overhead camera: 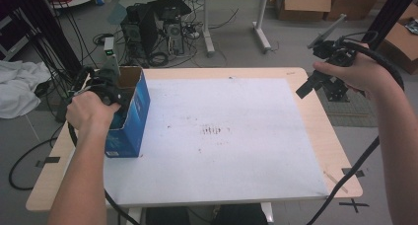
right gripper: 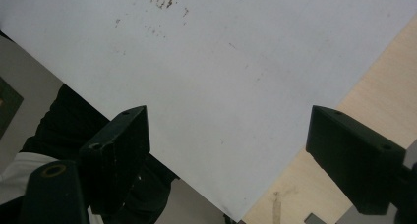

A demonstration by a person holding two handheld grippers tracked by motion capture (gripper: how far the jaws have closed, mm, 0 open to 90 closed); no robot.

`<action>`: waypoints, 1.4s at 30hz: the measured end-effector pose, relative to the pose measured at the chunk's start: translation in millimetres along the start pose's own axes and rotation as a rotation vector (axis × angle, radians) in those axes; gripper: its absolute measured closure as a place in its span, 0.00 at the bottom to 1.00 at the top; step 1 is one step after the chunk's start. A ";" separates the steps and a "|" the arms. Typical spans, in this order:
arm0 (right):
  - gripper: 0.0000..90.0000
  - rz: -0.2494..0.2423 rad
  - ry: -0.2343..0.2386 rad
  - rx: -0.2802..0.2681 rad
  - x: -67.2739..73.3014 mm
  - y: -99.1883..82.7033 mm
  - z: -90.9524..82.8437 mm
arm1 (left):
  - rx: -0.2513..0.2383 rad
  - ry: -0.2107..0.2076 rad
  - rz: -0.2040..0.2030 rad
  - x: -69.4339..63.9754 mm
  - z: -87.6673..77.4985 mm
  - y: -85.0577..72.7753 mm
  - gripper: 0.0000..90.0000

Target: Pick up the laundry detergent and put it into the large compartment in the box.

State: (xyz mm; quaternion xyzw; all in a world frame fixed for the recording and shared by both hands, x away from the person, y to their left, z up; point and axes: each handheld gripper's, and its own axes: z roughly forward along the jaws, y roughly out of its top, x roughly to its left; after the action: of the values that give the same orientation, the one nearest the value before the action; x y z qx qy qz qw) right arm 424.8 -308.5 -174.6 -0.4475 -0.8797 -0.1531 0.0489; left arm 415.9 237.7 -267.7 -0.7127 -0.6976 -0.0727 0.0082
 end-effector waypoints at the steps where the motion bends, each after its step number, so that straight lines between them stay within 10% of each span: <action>1: 0.19 0.002 -0.001 0.002 0.0 0.0 0.2 | 0.000 0.005 0.003 -0.3 1.1 0.0 0.42; 42: 0.19 0.009 0.003 0.003 -1.0 -0.8 2.9 | 0.018 -0.020 -0.002 2.4 13.0 -3.8 0.41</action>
State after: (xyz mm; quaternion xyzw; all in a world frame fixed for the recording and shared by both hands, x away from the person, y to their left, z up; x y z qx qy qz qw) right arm 424.9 -308.8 -177.7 -0.4512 -0.8778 -0.1523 0.0516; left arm 413.3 241.7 -280.6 -0.7127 -0.6989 -0.0594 0.0074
